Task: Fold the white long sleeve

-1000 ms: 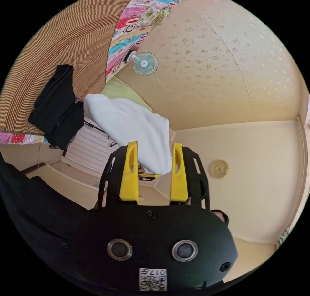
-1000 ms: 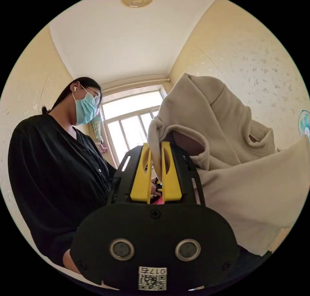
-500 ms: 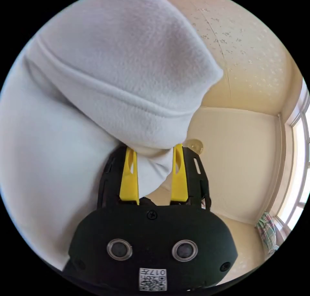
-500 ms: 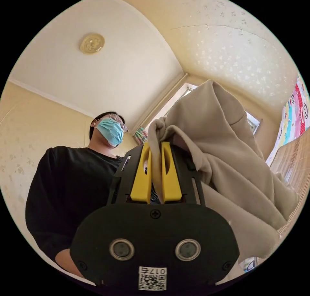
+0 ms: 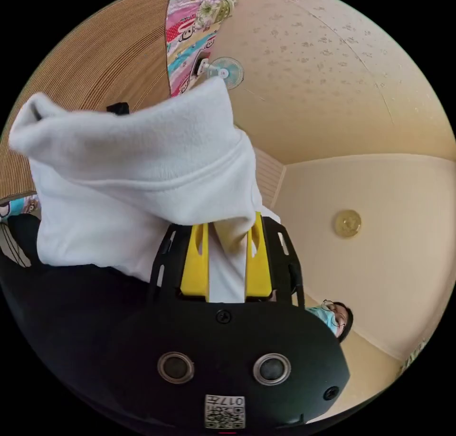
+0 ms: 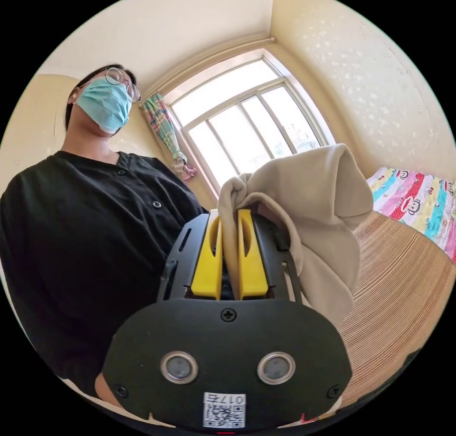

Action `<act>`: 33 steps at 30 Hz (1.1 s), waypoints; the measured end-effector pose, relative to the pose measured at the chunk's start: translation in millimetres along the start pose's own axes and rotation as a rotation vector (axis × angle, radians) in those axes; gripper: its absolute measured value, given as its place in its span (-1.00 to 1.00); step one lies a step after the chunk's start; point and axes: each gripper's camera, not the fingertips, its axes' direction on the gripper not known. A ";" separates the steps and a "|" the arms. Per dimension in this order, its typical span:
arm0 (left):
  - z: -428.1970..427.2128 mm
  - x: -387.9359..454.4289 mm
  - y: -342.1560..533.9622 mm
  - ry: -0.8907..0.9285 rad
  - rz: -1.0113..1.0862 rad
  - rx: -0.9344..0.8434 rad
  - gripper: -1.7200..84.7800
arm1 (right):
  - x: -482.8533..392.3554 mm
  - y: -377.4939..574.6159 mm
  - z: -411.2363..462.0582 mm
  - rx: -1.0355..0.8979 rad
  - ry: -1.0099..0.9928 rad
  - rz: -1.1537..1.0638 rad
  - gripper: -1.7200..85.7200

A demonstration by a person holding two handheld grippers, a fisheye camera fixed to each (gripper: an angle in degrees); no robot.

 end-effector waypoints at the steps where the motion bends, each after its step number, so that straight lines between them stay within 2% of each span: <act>1: 9.7 2.8 -6.7 0.037 0.095 -0.060 -0.78 | -0.6 -2.9 6.5 -0.021 0.018 -0.002 -0.81; 2: 15.4 9.1 -10.0 0.035 0.156 -0.101 -0.78 | -4.4 -8.4 18.6 -0.056 0.063 -0.024 -0.80; 4: 37.1 51.6 -12.8 -0.030 0.429 -0.287 -0.79 | -14.8 -15.0 33.8 -0.099 0.129 -0.097 -0.79; 7: 50.6 107.9 6.3 -0.104 0.755 -0.474 -0.80 | -26.9 -19.7 44.4 -0.128 0.197 -0.188 -0.78; 13: 46.9 142.3 55.8 0.031 1.142 -0.709 -0.82 | -34.7 -3.6 2.8 -0.170 0.325 -0.304 -0.77; 17: 55.8 115.2 69.5 0.180 1.186 -0.760 -0.84 | -29.3 -0.4 -57.6 -0.076 0.389 -0.251 -0.76; 19: 62.8 88.1 73.8 0.338 1.167 -0.815 -0.84 | -27.6 1.5 -91.7 0.028 0.383 -0.252 -0.77; 21: 63.8 70.6 80.8 0.423 1.175 -0.814 -0.84 | -18.0 4.9 -139.4 0.215 0.364 -0.210 -0.77; 23: 66.9 51.3 84.6 0.500 1.154 -0.809 -0.85 | -3.5 8.6 -161.4 0.296 0.391 -0.157 -0.73; 25: 84.0 25.4 84.0 0.548 1.051 -0.855 -0.85 | 17.1 11.9 -168.5 0.292 0.422 -0.113 -0.66; 28: 105.6 0.5 91.5 0.568 1.013 -0.862 -0.85 | 71.6 13.4 -160.1 0.143 0.443 0.048 -0.53; 31: 130.3 -19.4 98.6 0.611 0.980 -0.889 -0.85 | 136.3 29.5 -139.2 0.036 0.255 0.196 -0.48; 33: 149.4 -32.8 101.0 0.649 0.943 -0.918 -0.85 | 180.4 48.8 -123.0 0.094 -0.099 0.273 -0.56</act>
